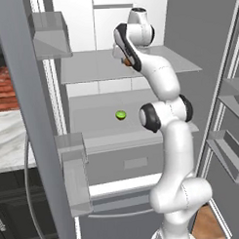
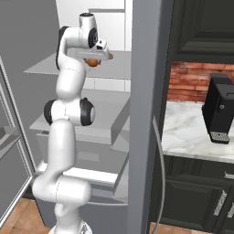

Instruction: Pick up the kiwi and tangerine from the fridge and place one fruit on each plate on the dining counter.

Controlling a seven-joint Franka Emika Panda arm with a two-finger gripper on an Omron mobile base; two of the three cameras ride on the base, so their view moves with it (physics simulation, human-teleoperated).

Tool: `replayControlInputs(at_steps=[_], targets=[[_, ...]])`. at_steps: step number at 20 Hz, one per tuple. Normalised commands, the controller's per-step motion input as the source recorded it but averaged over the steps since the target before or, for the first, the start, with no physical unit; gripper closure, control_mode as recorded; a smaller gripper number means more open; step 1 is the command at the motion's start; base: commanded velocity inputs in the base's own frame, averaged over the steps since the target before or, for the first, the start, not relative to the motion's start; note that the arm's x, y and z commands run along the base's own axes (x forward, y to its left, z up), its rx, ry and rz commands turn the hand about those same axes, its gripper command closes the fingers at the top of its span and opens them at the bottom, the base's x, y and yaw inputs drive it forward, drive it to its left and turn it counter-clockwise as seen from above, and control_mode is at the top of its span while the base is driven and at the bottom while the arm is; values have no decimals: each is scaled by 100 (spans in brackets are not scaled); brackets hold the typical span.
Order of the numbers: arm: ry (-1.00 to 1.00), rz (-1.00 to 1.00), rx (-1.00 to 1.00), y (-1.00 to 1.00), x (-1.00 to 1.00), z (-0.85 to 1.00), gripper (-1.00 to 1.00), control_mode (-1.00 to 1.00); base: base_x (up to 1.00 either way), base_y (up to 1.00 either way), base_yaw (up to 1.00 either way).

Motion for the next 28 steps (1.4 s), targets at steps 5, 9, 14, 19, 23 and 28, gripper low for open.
replayControlInputs(at_steps=[5, 9, 14, 19, 23, 28], targets=[[-15, 0, 0, 0, -99, -54, 100, -100, 0, 0, 0], [-16, 0, 0, 0, -100, -62, 100, -100, 0, 0, 0], [-2, 0, 0, 0, -86, -39, 100, -100, 0, 0, 0], [0, 0, 0, 0, -92, -14, 100, -100, 0, 0, 0], [-19, 0, 0, 0, -100, 0, 100, -100, 0, 0, 0], [-26, 0, 0, 0, -93, 0, 100, -100, 0, 0, 0]])
